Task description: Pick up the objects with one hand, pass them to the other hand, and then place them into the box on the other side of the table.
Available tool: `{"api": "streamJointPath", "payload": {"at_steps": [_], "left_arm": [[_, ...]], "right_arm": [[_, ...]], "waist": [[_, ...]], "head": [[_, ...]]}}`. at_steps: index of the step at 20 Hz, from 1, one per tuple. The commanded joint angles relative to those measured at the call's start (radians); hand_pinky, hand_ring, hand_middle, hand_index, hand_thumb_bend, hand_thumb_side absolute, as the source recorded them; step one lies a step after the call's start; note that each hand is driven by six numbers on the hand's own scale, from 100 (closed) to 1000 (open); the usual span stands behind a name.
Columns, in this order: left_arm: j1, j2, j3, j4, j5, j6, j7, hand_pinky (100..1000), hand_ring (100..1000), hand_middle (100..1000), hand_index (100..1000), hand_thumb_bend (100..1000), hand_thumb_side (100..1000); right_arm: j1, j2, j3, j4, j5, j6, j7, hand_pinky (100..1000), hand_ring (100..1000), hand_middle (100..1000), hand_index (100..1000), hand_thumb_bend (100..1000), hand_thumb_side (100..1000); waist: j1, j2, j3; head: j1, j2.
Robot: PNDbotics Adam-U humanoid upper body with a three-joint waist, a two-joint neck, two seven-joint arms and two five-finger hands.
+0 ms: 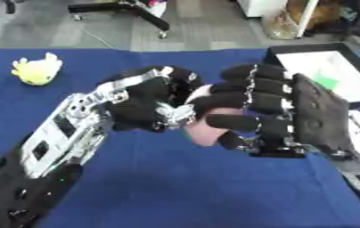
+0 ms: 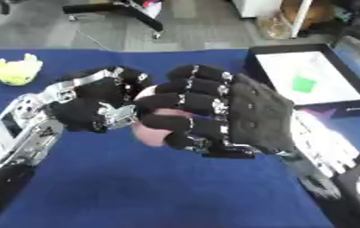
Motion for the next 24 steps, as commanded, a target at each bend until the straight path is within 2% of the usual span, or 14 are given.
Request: {"api": "streamJointPath", "payload": {"at_steps": [1,5,12,15,16,19,24], "left_arm": [[-0.021,0.014,0.011,-0.034,0.026,-0.014,0.0,500,471,359,555,100,179],[-0.018,0.015,0.015,-0.039,0.038,-0.025,-0.003,505,476,366,563,100,177],[-0.012,0.013,0.017,-0.036,0.048,-0.037,-0.011,517,486,379,579,100,164],[-0.01,0.011,0.018,-0.031,0.05,-0.041,-0.011,519,489,384,583,100,157],[-0.01,0.01,0.018,-0.029,0.051,-0.042,-0.011,521,491,387,586,100,150],[-0.009,0.008,0.019,-0.025,0.051,-0.046,-0.012,524,493,391,590,100,141],[-0.008,0.006,0.021,-0.016,0.044,-0.048,-0.01,528,499,398,598,100,130]], "right_arm": [[-0.003,-0.028,-0.005,-0.009,-0.01,0.002,-0.035,697,667,682,841,100,100],[0.002,-0.029,-0.004,-0.009,-0.034,0.015,-0.076,655,626,638,789,100,100],[0.003,-0.026,-0.006,-0.009,-0.092,0.037,-0.156,473,479,465,578,100,100],[0.002,-0.024,-0.007,-0.009,-0.098,0.045,-0.166,434,448,420,512,100,100],[0.002,-0.024,-0.007,-0.009,-0.098,0.047,-0.166,423,438,398,453,100,100],[0.002,-0.023,-0.006,-0.009,-0.106,0.048,-0.163,407,422,364,417,100,100],[0.004,-0.023,-0.007,-0.009,-0.13,0.05,-0.155,364,367,209,359,100,100]], "waist": [[0.001,-0.014,-0.001],[0.0,-0.014,-0.001],[0.0,-0.013,0.001],[0.0,-0.013,0.001],[0.0,-0.013,0.001],[0.0,-0.013,0.002],[-0.001,-0.013,0.003]], "head": [[0.001,-0.001],[0.001,0.0],[-0.002,0.002],[-0.004,0.003],[-0.004,0.003],[-0.005,0.004],[-0.005,0.005]]}}
